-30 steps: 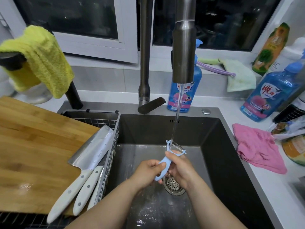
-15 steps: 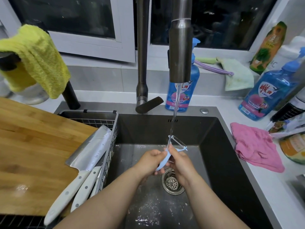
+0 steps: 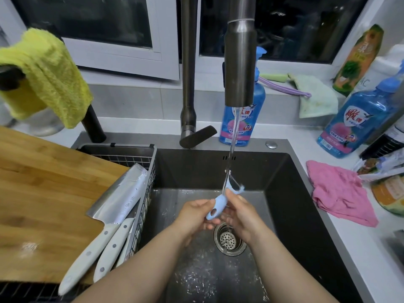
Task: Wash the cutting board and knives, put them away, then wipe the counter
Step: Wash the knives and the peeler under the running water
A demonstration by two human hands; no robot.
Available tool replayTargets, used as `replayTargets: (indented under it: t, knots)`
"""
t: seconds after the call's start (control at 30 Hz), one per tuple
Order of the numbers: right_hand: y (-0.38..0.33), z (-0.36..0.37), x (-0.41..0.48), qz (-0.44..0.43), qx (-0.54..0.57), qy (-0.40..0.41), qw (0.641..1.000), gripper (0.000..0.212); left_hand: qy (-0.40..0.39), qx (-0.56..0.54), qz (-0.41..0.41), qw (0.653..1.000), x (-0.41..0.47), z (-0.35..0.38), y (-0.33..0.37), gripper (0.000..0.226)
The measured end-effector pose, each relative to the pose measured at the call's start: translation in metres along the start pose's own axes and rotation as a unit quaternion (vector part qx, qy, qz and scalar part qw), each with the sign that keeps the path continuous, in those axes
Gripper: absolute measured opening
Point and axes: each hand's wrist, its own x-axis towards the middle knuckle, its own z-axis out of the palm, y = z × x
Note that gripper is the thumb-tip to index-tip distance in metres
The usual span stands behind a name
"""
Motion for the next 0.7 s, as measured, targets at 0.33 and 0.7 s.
replayTargets:
  t: [0.33, 0.7]
  knots:
    - [0.01, 0.01, 0.0, 0.002, -0.078, 0.021, 0.997, 0.021, 0.115, 0.107, 0.068, 0.985, 0.001, -0.004, -0.009, 0.018]
    - [0.018, 0.009, 0.003, 0.013, -0.147, -0.018, 0.989, 0.024, 0.072, 0.155, 0.026, 0.985, -0.003, -0.002, -0.012, 0.011]
